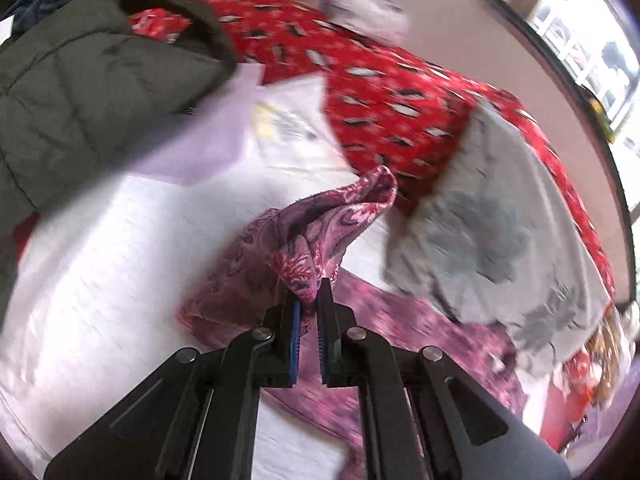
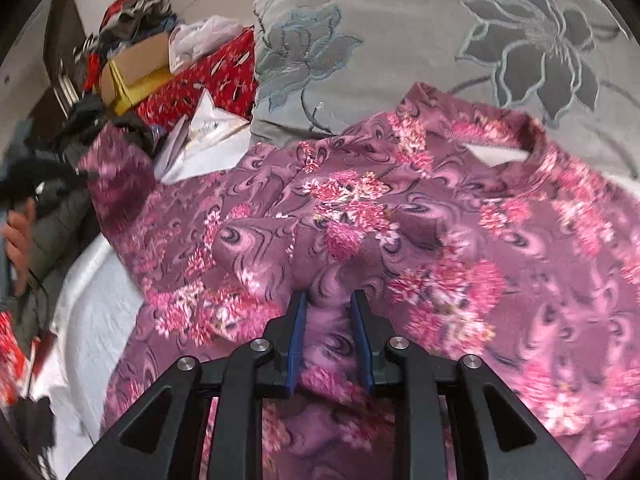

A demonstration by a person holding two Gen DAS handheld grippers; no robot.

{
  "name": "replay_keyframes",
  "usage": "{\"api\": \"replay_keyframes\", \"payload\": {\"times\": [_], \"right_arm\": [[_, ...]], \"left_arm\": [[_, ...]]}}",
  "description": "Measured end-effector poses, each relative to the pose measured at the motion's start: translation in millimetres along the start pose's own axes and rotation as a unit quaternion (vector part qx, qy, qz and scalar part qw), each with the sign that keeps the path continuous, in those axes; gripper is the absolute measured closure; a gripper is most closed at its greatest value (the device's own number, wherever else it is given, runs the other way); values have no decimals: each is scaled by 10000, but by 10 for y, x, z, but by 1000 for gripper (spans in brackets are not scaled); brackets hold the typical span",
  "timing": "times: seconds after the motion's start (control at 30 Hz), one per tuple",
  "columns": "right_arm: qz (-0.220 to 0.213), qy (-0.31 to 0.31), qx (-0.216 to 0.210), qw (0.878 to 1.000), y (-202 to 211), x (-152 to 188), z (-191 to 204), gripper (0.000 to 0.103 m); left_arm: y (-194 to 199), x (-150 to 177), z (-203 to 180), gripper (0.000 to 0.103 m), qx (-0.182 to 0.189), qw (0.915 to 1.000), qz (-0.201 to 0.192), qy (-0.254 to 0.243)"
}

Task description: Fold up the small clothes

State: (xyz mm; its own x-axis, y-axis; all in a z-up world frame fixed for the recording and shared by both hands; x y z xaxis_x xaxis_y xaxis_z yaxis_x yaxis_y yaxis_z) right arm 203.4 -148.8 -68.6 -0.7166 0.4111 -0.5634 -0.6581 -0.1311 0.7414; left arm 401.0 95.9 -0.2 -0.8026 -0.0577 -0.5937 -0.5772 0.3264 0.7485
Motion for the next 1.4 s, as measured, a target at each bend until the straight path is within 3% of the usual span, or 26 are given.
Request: {"api": "replay_keyframes", "payload": {"times": [0.17, 0.43, 0.53, 0.8, 0.93, 1.0, 1.1, 1.2, 1.3, 1.4], "right_arm": [[-209, -119, 517, 9984, 293, -16, -381, 65], [-388, -375, 1717, 9837, 618, 58, -1386, 63], [-524, -481, 1596, 9846, 696, 168, -1591, 53], [-575, -395, 1527, 9858, 673, 206, -1583, 44], [-585, -460, 1426, 9870, 666, 203, -1595, 42], [-582, -452, 1435, 9869, 662, 203, -1596, 41], [-557, -410, 1479, 9866, 662, 208, -1590, 40], [-416, -380, 1479, 9874, 641, 180, -1579, 36], [-205, -606, 1496, 9867, 658, 88, -1547, 35], [-256, -1215, 636, 9902, 691, -62, -1352, 34]], "left_arm": [[126, 213, -592, 98, 310, 9990, 142, -280], [179, 608, -1401, 98, 710, 9950, 427, -553], [118, 789, -1696, 98, 779, 9928, 569, -706], [-258, 1437, -2234, 98, 668, 9849, 1153, -1101], [-538, 1841, -2265, 98, 380, 9799, 1551, -1199], [-580, 1927, -2243, 97, 360, 9796, 1558, -1216], [-448, 1915, -2241, 89, 589, 9786, 1516, -1257], [-244, 1881, -2070, 80, 1003, 9785, 1525, -960], [-73, 1787, -1692, 72, 858, 9863, 1222, -704], [-75, 1735, -1278, 72, 651, 9897, 1231, -321]]}}
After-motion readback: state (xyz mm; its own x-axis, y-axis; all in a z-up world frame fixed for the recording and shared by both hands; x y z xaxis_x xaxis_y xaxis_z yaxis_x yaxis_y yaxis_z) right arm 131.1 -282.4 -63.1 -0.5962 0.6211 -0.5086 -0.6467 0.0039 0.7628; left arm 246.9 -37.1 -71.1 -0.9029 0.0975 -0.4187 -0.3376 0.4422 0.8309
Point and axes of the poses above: each gripper's, at about its wrist camera, not at the fingertips, and y roughly against the way its jaws point, z to its left, x to its underside, the point moved 7 cm from there along -y, roughly the way its jaws point, and after that the axes turned 9 degrees about -y, right-handed, at the moved point
